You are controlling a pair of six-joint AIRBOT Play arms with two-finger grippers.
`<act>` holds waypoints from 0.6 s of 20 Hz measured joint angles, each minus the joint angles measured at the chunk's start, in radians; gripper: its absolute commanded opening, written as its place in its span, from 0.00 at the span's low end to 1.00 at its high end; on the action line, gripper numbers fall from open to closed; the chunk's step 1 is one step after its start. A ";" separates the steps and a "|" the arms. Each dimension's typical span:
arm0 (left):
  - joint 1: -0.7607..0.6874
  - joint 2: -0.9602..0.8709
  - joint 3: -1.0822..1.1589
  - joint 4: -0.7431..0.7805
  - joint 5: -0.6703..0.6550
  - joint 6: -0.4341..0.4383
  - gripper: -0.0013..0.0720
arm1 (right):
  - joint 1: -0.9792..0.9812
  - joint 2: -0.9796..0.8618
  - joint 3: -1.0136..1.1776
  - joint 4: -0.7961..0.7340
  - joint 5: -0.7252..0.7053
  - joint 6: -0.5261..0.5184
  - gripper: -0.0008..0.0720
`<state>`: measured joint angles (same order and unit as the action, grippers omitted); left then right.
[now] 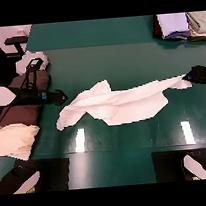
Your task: Fold the shirts.
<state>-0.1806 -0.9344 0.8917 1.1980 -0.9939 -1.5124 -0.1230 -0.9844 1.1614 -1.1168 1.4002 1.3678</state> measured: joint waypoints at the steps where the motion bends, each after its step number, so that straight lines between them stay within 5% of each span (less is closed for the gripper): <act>1: 0.019 -0.030 0.002 0.002 0.007 -0.002 0.75 | 0.000 0.002 -0.002 0.000 0.002 0.000 0.03; 10: 0.077 -0.376 0.003 -0.167 -0.130 0.132 0.74 | 0.001 0.003 -0.005 -0.001 0.008 0.000 0.03; 12: 0.079 -0.410 0.003 -0.193 -0.140 0.143 0.19 | 0.001 0.003 -0.005 -0.001 0.009 0.000 0.03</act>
<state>-0.1017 -1.3449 0.8944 1.0050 -1.1336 -1.3693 -0.1219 -0.9813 1.1561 -1.1179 1.4090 1.3678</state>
